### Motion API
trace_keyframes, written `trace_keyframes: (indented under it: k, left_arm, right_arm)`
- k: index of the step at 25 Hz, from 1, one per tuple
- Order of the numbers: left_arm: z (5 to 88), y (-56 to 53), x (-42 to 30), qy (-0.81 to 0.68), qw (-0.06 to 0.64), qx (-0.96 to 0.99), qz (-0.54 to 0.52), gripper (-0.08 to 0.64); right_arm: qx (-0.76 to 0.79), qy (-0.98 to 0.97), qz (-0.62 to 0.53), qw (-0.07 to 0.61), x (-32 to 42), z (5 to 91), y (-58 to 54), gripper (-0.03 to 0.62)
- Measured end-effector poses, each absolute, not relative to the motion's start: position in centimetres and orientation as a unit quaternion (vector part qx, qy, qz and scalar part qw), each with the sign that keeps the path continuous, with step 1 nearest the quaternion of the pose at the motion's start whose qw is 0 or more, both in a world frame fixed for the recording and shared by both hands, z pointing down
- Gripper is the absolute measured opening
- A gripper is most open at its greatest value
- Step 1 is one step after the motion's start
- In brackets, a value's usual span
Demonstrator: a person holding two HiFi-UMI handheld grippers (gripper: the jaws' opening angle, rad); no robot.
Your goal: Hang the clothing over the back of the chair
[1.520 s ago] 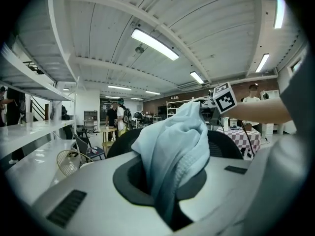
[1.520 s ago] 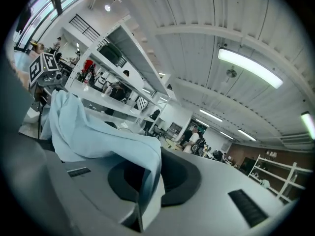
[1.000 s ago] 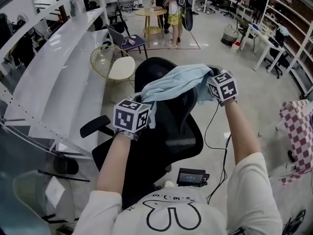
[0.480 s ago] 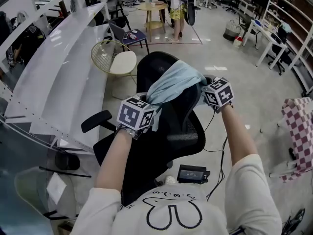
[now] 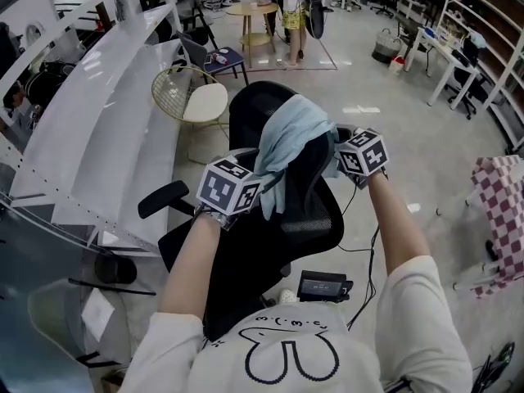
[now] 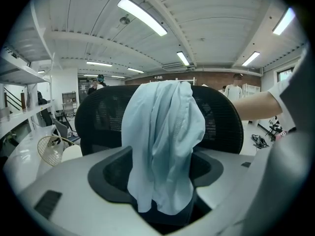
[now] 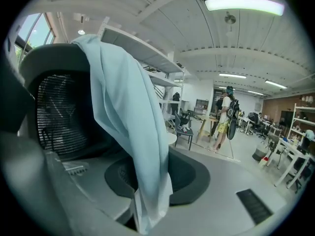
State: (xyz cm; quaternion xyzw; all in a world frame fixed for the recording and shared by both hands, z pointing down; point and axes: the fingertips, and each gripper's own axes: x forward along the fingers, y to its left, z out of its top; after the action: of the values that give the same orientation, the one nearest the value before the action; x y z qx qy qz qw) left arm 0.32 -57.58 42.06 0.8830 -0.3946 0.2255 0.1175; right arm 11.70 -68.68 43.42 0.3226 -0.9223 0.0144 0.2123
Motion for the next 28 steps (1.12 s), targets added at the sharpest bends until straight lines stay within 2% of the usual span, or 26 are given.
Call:
trace_keyframes:
  k: [5, 9, 14, 17, 19, 28]
  left_arm:
    - [41.8, -57.0, 0.8, -0.396, 0.114, 0.883, 0.226, 0.361]
    - [41.6, -56.3, 1.3, -0.399, 0.112, 0.881, 0.228, 0.391]
    - [41.4, -55.2, 1.4, -0.404, 0.11, 0.88, 0.226, 0.444]
    - [41.1, -54.3, 1.6, -0.405, 0.107, 0.881, 0.221, 0.488]
    - [40.8, -53.7, 1.7, -0.406, 0.105, 0.882, 0.217, 0.491]
    - [39.6, -50.2, 1.6, -0.411, 0.097, 0.886, 0.192, 0.489]
  right_arm:
    - [0.324, -0.92, 0.02, 0.218, 12.9, 43.5, -67.7, 0.134]
    - [0.32, -0.922, 0.035, 0.215, 13.5, 43.4, -66.4, 0.265]
    - [0.329, -0.921, 0.042, 0.206, 14.5, 43.0, -64.7, 0.308]
    - [0.329, -0.921, 0.046, 0.203, 14.9, 42.8, -63.4, 0.358]
    - [0.331, -0.921, 0.043, 0.201, 15.2, 42.5, -62.5, 0.375]
    - [0.355, -0.917, 0.015, 0.182, 16.2, 39.8, -57.8, 0.376]
